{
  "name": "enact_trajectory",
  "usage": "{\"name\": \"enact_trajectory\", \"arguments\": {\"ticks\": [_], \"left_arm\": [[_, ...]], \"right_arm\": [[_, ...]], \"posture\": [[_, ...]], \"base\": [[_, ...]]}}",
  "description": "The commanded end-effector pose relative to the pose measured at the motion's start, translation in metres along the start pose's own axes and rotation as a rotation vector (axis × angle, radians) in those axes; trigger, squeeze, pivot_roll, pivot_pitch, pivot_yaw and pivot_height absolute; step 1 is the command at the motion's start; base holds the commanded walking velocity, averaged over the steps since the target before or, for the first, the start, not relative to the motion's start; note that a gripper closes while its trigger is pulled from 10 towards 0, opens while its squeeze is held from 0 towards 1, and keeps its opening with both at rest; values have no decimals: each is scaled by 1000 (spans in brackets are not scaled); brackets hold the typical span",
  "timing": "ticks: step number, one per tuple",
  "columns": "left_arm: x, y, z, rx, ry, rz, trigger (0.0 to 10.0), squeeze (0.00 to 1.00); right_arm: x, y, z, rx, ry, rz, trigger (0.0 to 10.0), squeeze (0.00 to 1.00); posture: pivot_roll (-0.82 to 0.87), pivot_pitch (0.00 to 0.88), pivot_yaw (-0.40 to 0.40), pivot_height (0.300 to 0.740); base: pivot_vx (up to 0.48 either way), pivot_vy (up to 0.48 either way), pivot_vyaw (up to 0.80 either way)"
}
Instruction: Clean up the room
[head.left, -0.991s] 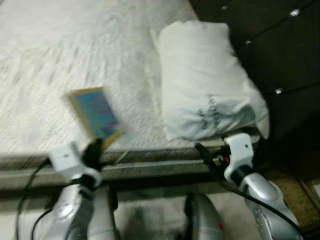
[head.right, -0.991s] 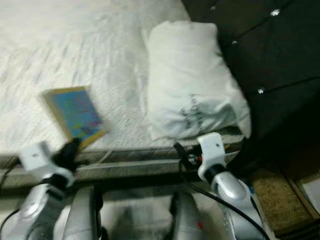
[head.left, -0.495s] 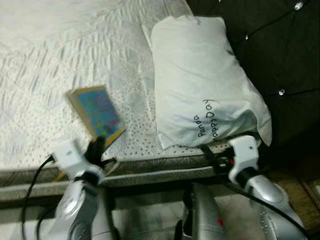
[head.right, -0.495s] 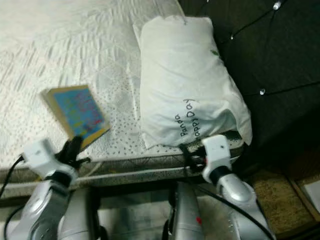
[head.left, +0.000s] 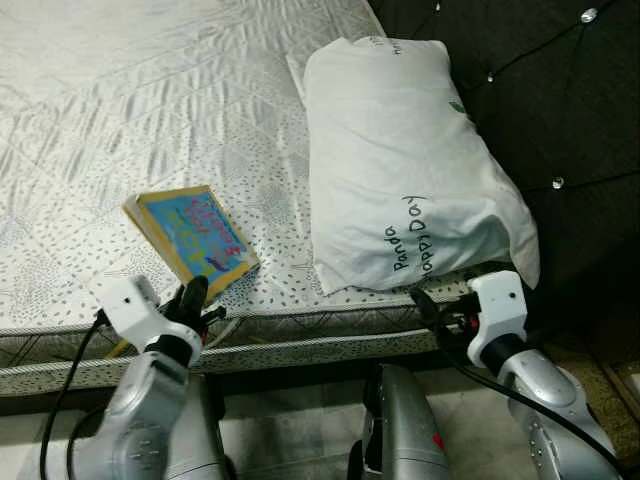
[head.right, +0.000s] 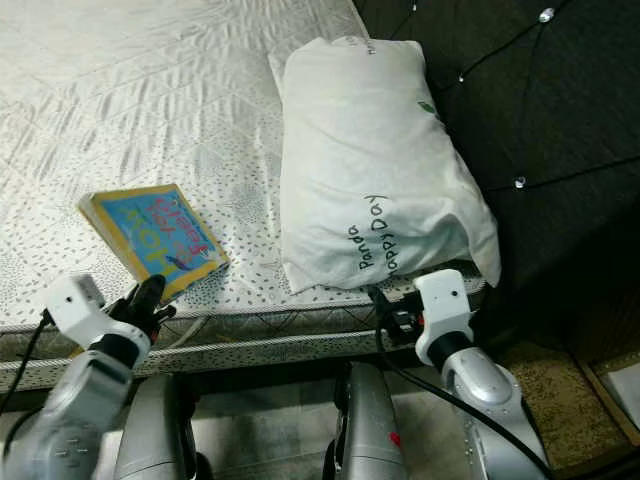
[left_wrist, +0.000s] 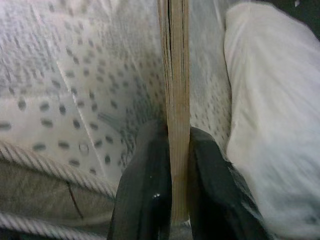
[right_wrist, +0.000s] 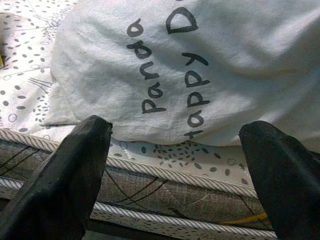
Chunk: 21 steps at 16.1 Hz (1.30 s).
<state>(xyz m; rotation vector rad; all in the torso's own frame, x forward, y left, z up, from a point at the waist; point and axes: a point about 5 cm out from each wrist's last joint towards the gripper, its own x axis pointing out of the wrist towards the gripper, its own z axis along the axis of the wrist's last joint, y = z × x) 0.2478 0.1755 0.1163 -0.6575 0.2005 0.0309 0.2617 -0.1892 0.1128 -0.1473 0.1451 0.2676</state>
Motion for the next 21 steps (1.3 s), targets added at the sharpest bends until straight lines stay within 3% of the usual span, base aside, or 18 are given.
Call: {"name": "enact_trajectory", "arguments": {"ticks": [1,4,6,12,17,21], "left_arm": [[-3,-1,-11,-24,113,-42,10000,0],[-6,1,-9,-19,261,-124,10000,0],[-12,-14,-9,-33,328,-222,10000,0],[-21,-28,-2,-72,388,-301,10000,0],[-21,9,-3,-47,446,-163,10000,0],[-8,38,12,4,418,-59,10000,0]], "right_arm": [[-4,-7,-3,-7,12,-31,10000,0],[-3,-8,-2,-11,9,-38,10000,0],[-2,-10,-2,-15,9,-39,10000,0],[1,-12,0,-28,4,-43,10000,0],[2,-11,-1,-29,4,-44,10000,0],[2,-13,-1,-32,5,-47,10000,0]], "posture": [[-58,205,-78,541],[-59,207,-80,541],[-55,200,-85,541],[-55,192,-89,541],[-54,192,-93,541],[-56,194,-98,541]], "base": [[0,0,0],[0,0,0],[0,0,0],[0,0,0],[0,0,0],[0,0,0]]}}
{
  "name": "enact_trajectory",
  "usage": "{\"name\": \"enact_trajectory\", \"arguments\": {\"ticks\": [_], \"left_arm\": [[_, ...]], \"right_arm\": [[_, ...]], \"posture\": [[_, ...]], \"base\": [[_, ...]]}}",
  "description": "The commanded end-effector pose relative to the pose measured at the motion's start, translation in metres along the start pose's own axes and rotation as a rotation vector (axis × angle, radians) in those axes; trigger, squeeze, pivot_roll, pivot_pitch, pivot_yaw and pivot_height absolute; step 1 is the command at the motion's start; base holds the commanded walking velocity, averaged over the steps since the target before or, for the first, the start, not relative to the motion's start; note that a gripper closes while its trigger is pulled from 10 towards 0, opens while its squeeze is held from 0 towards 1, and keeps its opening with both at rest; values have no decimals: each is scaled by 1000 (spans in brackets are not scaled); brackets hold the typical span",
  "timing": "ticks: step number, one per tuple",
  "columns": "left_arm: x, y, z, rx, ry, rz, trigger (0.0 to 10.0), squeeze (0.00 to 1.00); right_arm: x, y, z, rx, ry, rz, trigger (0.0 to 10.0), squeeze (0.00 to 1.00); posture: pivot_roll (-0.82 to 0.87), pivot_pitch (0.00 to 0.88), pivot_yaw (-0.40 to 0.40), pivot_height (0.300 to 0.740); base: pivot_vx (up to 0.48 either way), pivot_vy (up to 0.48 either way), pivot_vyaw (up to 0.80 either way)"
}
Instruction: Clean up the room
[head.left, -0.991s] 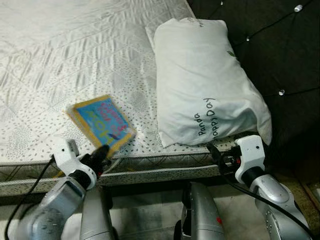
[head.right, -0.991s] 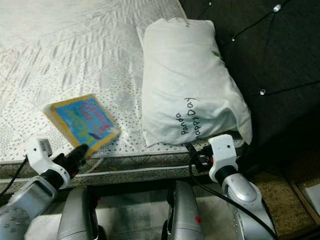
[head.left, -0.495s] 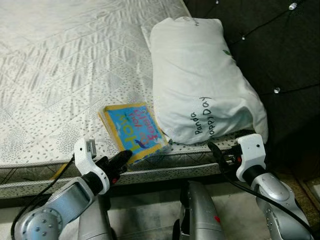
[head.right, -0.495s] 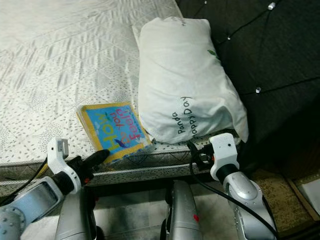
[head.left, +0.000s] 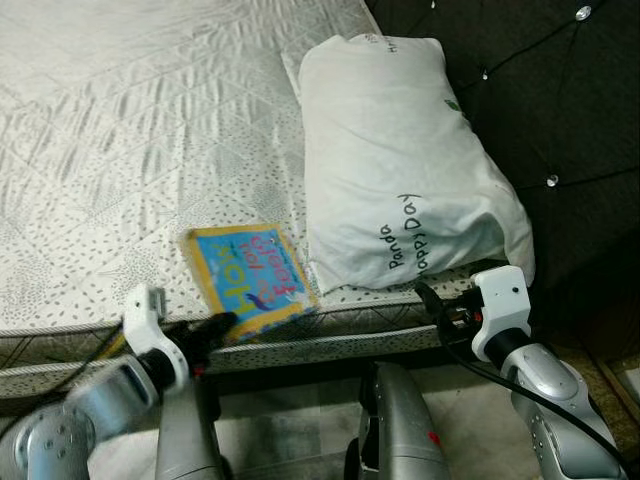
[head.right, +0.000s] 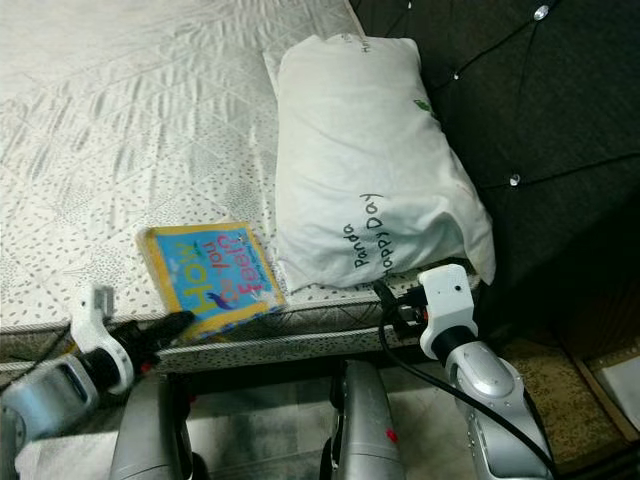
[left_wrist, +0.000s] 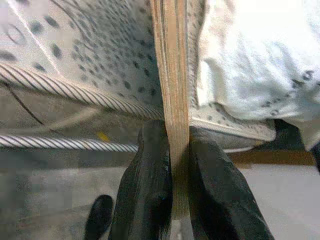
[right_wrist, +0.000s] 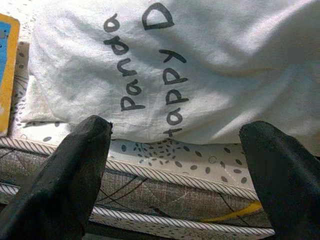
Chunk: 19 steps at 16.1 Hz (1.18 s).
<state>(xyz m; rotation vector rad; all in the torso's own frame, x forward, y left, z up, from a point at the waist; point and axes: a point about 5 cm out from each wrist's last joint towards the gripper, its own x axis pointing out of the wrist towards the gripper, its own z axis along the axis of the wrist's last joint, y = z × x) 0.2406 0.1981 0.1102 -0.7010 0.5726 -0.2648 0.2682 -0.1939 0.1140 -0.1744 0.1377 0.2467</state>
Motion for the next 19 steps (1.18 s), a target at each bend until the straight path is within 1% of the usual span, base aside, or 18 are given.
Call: {"name": "enact_trajectory", "arguments": {"ticks": [1,3,4,5,6,7,8,9,10,11,12,14,16,17,18,19], "left_arm": [[-4,20,6,22,-20,116,10000,0],[-1,30,15,42,-21,147,10000,0],[1,39,26,70,-34,181,10000,0],[2,41,29,79,-37,189,10000,0],[3,46,34,86,-38,205,10000,0],[4,50,39,115,-42,235,10000,0],[6,57,50,134,-69,261,10000,0],[6,60,55,151,-82,287,10000,0],[6,66,66,177,-111,323,10000,0],[7,70,70,184,-120,341,10000,0],[7,72,71,190,-117,352,10000,0],[9,81,74,211,-104,373,10000,0],[12,81,76,218,-98,362,10000,0],[16,76,77,221,-90,324,10000,0],[23,68,75,228,-75,270,10000,0],[33,52,69,230,-49,184,10000,0]], "right_arm": [[-2,-6,-1,-6,5,-24,10000,0],[-1,-6,0,-7,1,-23,10000,0],[-1,-7,1,-13,-3,-24,10000,0],[-1,-7,1,-14,-4,-24,10000,0],[-1,-8,1,-13,-5,-28,10000,0],[-1,-8,1,-14,-5,-29,10000,0],[-2,-8,2,-13,-7,-31,10000,0],[-2,-7,2,-13,-9,-31,10000,0],[-1,-7,2,-12,-11,-32,10000,0],[-1,-7,3,-12,-13,-34,10000,0],[-1,-8,3,-13,-14,-35,10000,0],[-1,-9,4,-17,-17,-41,10000,0],[0,-9,4,-19,-18,-42,10000,0],[0,-9,4,-20,-19,-43,10000,0],[0,-9,5,-21,-20,-45,10000,0],[0,-9,5,-22,-21,-46,10000,0]], "posture": [[-59,194,-99,541],[-65,194,-100,541],[-67,194,-101,541],[-70,194,-100,541],[-70,195,-100,541],[-72,194,-100,541],[-74,193,-100,541],[-74,193,-100,541],[-77,191,-100,541],[-78,190,-100,541],[-81,189,-99,541],[-83,190,-100,541],[-87,188,-99,541],[-87,188,-99,541],[-87,187,-96,541],[-87,187,-96,541]], "base": [[0,0,0],[0,0,0],[0,0,0],[0,0,0],[0,0,0],[0,0,0],[0,0,0],[0,0,0],[0,0,0],[0,0,0],[0,0,0],[0,0,0],[0,0,0],[0,0,0],[0,0,0],[0,0,0]]}}
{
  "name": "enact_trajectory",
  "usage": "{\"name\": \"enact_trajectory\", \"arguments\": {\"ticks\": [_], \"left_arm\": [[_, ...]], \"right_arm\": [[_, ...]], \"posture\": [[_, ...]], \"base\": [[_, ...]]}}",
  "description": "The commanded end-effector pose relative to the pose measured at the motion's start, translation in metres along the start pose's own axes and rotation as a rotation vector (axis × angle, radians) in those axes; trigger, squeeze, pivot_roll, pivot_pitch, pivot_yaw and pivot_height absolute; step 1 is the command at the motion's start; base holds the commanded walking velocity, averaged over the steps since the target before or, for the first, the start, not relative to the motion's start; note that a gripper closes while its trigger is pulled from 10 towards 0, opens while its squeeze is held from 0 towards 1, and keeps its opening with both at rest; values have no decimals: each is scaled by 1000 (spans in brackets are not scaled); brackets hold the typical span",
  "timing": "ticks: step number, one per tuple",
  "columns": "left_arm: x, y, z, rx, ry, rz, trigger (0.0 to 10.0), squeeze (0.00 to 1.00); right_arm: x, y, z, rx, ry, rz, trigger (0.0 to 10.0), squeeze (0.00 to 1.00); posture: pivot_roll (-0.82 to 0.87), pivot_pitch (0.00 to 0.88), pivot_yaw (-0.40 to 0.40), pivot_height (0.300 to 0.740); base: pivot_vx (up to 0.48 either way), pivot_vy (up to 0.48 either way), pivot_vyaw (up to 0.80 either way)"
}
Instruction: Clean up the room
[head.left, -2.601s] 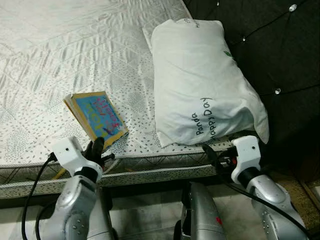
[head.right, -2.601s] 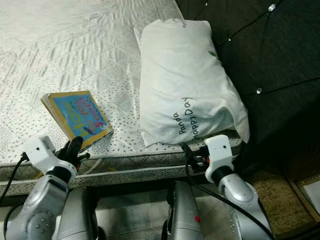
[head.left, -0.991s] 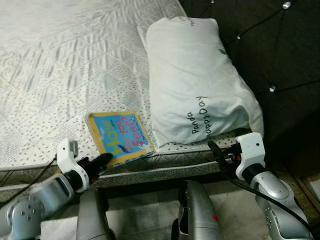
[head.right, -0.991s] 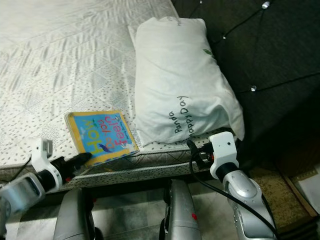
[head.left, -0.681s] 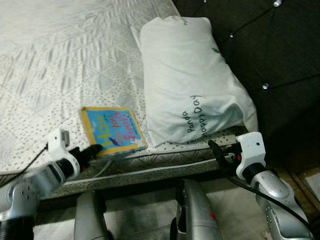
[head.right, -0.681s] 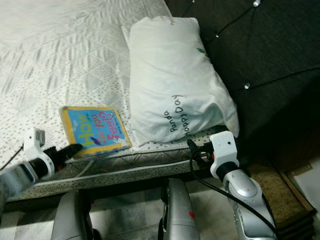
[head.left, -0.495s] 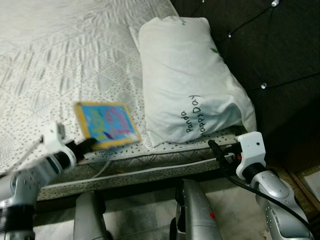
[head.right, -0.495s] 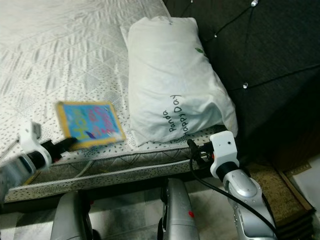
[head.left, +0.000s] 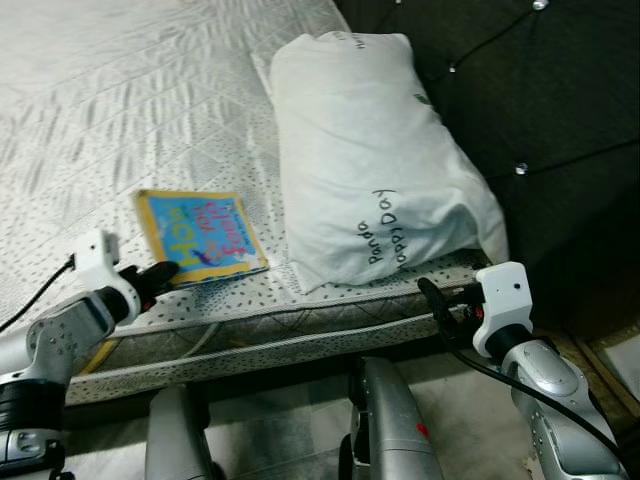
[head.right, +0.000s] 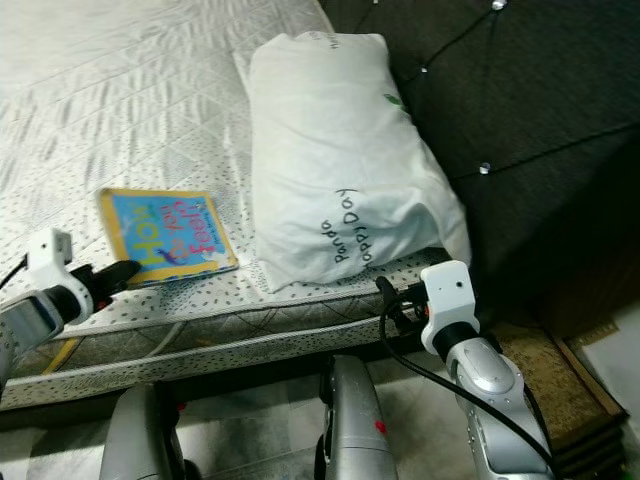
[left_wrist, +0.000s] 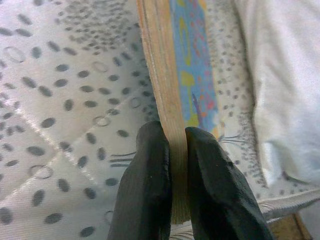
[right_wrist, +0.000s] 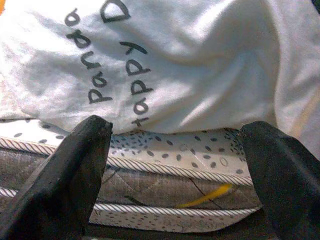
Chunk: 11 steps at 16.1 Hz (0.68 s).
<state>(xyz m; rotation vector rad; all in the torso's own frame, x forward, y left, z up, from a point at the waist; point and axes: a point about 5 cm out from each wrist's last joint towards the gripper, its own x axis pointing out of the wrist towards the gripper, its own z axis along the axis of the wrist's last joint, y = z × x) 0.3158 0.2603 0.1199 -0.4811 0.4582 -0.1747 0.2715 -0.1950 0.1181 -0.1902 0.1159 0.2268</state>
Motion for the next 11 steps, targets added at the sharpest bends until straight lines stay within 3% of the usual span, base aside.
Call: {"name": "enact_trajectory", "arguments": {"ticks": [1,2,5,7,11], "left_arm": [[3,1,-16,34,84,37,10000,0],[12,-15,-21,25,96,-42,10000,0],[15,-46,-35,1,134,-158,10000,0],[9,-63,-42,-18,149,-227,10000,0],[-5,-82,-40,-47,131,-290,10000,0]], "right_arm": [[-2,-7,1,-5,-3,-24,10000,0],[-1,-6,1,-5,-4,-25,10000,0],[-1,-7,1,-8,-4,-31,10000,0],[-1,-9,1,-10,-5,-37,10000,0],[0,-8,0,-15,-5,-37,10000,0]], "posture": [[-86,186,-97,541],[-86,186,-97,541],[-88,185,-94,541],[-88,184,-92,541],[-79,179,-92,541]], "base": [[0,0,0],[0,0,0],[0,0,0],[0,0,0],[0,0,0]]}}
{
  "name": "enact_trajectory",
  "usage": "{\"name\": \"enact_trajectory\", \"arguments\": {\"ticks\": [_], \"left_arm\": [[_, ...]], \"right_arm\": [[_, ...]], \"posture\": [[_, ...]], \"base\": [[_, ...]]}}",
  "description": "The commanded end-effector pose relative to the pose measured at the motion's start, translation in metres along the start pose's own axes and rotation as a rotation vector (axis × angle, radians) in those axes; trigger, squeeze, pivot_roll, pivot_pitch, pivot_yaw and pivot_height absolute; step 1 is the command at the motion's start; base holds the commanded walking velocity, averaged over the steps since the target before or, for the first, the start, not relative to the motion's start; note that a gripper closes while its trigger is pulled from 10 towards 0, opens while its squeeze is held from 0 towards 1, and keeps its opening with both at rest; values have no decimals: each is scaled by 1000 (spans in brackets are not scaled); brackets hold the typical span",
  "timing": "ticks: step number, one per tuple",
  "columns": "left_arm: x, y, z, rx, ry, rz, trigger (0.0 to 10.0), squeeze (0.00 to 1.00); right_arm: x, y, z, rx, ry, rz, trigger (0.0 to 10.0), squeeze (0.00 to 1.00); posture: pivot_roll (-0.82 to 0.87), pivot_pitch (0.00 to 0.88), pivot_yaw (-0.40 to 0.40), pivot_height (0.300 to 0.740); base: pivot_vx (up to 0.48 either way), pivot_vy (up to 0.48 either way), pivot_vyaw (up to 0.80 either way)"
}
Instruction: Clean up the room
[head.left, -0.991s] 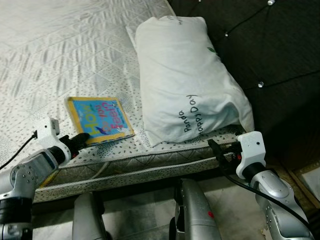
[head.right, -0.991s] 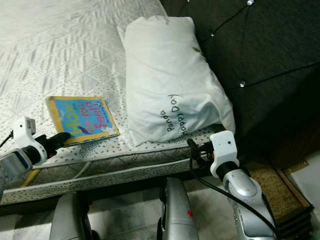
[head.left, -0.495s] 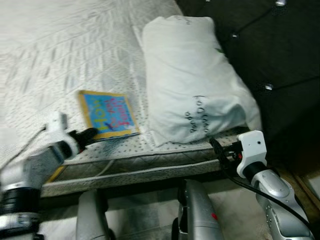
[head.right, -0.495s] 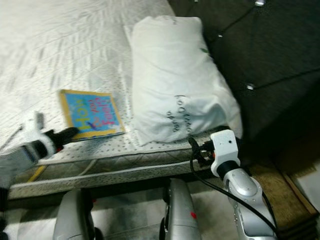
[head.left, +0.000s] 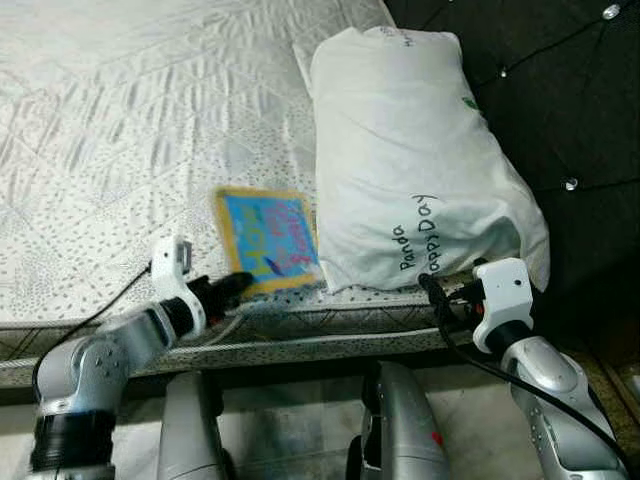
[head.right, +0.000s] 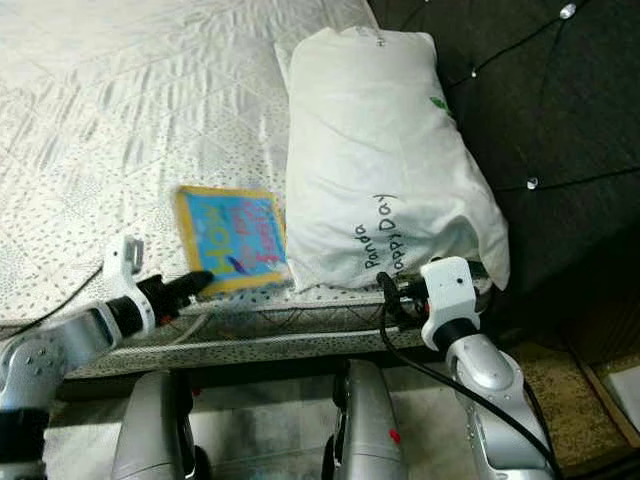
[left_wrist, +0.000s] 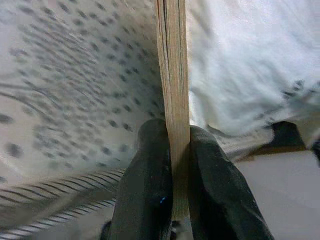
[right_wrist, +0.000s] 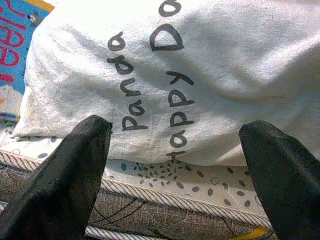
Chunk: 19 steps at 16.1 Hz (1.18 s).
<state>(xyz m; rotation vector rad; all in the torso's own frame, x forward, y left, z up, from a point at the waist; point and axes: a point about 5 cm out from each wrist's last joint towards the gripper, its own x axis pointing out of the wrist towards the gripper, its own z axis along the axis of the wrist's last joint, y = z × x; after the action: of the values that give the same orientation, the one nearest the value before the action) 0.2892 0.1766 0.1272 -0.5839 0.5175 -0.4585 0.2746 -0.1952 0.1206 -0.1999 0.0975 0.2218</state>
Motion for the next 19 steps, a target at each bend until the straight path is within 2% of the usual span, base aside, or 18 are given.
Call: {"name": "enact_trajectory", "arguments": {"ticks": [1,3,6,7,8,10,11,15,19], "left_arm": [[-3,-7,-1,-2,7,-25,10000,0],[-9,-1,-8,-28,17,2,10000,0],[-18,25,-18,-77,38,103,10000,0],[-21,37,-17,-91,31,147,10000,490],[-22,47,-16,-91,24,187,10000,694],[-24,60,-7,-81,-14,246,10000,922],[-25,65,2,-84,-54,262,10000,1000],[-33,91,24,-42,-162,411,10000,1000],[-37,104,30,-3,-182,473,10000,1000]], "right_arm": [[-2,-6,-4,-5,14,-30,10000,0],[-2,-6,-4,-7,16,-30,10000,0],[-3,-8,-5,-10,17,-33,10000,0],[-3,-9,-5,-13,18,-35,10000,0],[-4,-10,-6,-15,20,-36,10000,0],[-5,-11,-5,-16,20,-37,10000,0],[-5,-11,-5,-15,19,-39,10000,0],[-4,-13,-5,-15,18,-46,10000,0],[-5,-14,-4,-15,17,-52,10000,0]], "posture": [[-78,179,-91,541],[-75,178,-93,541],[-83,180,-94,541],[-83,180,-94,541],[-85,181,-96,541],[-89,181,-96,541],[-91,181,-97,541],[-94,183,-96,541],[-96,182,-94,541]], "base": [[0,0,0],[0,0,0],[0,0,0],[0,0,0],[0,0,0],[0,0,0],[0,0,0],[0,0,0],[0,0,0]]}}
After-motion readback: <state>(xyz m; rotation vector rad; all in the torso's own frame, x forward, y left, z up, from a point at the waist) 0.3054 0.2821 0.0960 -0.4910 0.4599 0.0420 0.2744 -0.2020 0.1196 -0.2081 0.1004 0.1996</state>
